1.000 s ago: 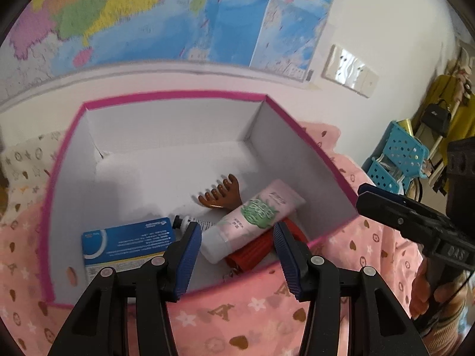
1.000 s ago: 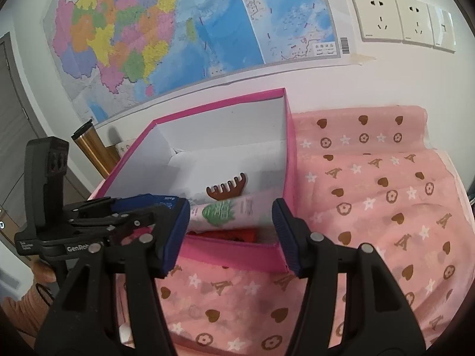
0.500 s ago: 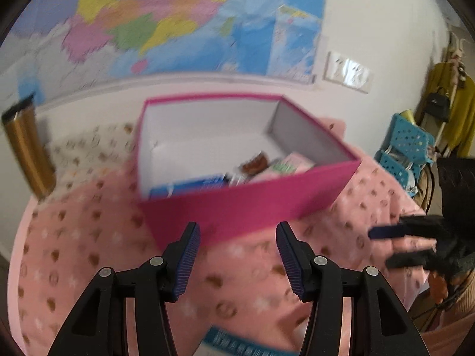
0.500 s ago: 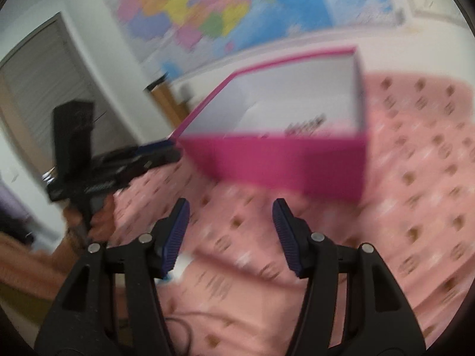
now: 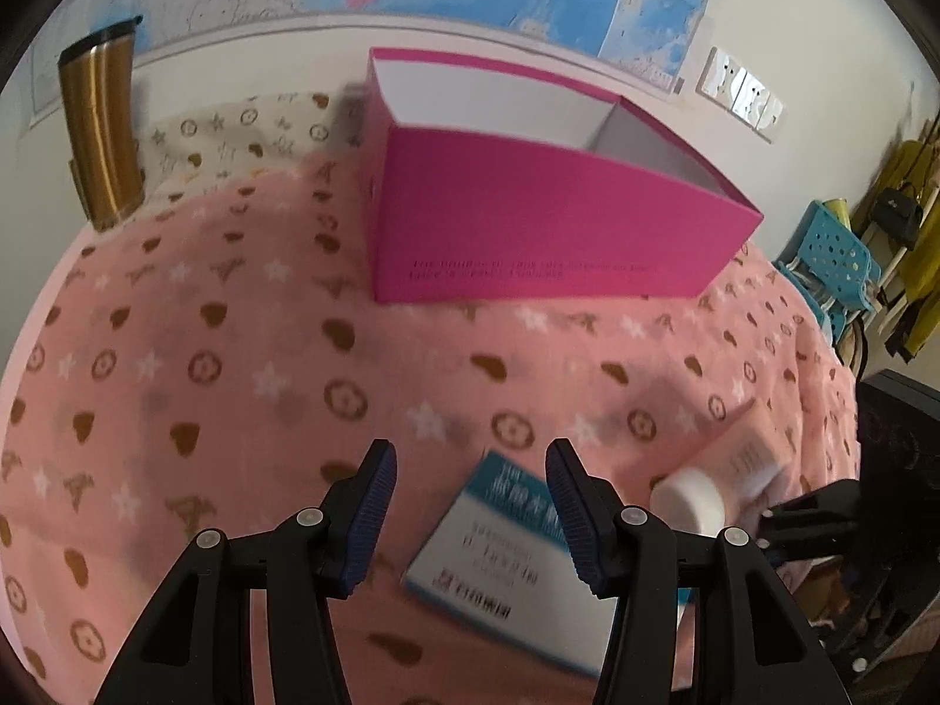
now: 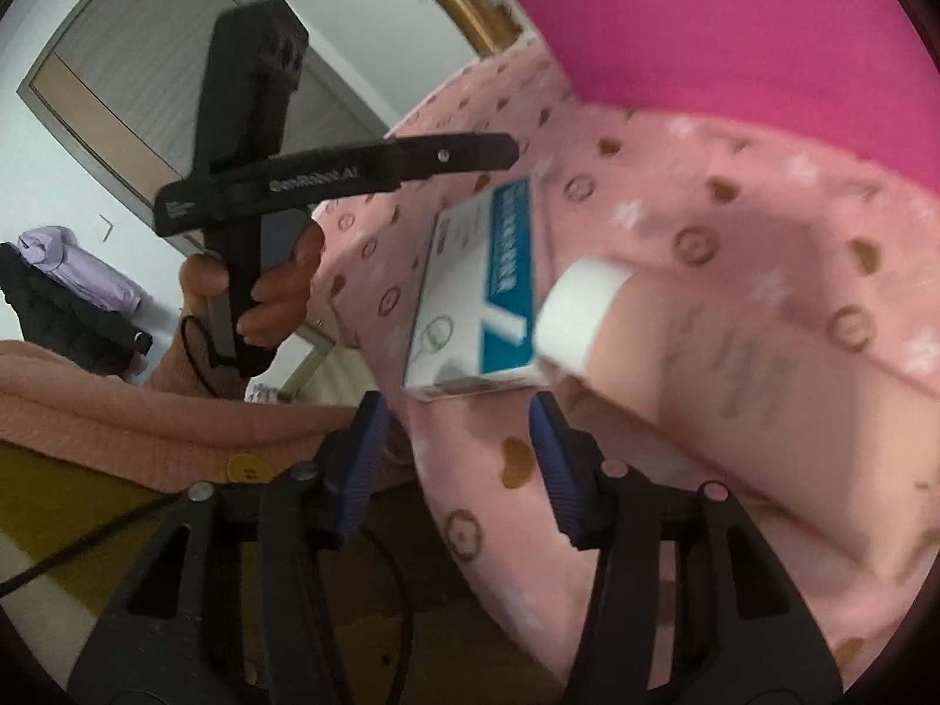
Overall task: Organize rigid objects
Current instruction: 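Reach the right gripper to the blue-and-white medicine box and grasp it, then lift the medicine box with the right gripper toward the magenta box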
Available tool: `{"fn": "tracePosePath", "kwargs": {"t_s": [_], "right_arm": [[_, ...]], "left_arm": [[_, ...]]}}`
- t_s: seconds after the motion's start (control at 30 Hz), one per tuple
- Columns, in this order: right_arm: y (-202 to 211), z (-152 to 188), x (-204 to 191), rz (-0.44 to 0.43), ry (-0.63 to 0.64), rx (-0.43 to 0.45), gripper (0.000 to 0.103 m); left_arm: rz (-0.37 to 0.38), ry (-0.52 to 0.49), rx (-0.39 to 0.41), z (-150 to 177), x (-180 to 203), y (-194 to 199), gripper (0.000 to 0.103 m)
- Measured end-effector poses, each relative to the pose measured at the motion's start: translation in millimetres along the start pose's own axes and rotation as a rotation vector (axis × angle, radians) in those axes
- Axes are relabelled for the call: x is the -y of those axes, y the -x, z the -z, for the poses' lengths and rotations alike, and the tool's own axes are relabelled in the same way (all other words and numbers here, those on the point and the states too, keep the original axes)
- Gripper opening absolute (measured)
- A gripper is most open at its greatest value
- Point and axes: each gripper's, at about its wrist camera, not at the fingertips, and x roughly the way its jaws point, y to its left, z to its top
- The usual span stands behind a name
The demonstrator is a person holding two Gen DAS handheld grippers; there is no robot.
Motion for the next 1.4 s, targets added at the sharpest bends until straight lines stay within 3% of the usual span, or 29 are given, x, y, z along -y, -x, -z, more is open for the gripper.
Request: {"fn": "tracePosePath", "kwargs": {"t_s": [0.17, 0.63, 0.83, 1.07, 1.4], "right_arm": [[-4, -9, 5, 0.020, -0.018, 0.035, 0.052], [16, -41, 35, 0.165, -0.072, 0.160, 0.051], [17, -57, 45, 0.254, -0.056, 0.194, 0.051], [14, -63, 43, 0.309, -0.036, 0.217, 0.050], [13, -66, 44, 0.324, -0.055, 0.214, 0.045]], "left_arm": [[0.012, 0.013, -0.061, 15, -4, -5, 0.052], [0.086, 0.032, -0.050, 8, 6, -15, 0.053], [0.063, 0.027, -0.032, 0, 8, -24, 0.053], [0.040, 0.031, -0.016, 3, 4, -18, 0.044], [0.050, 0.019, -0.022, 2, 9, -16, 0.041]]}}
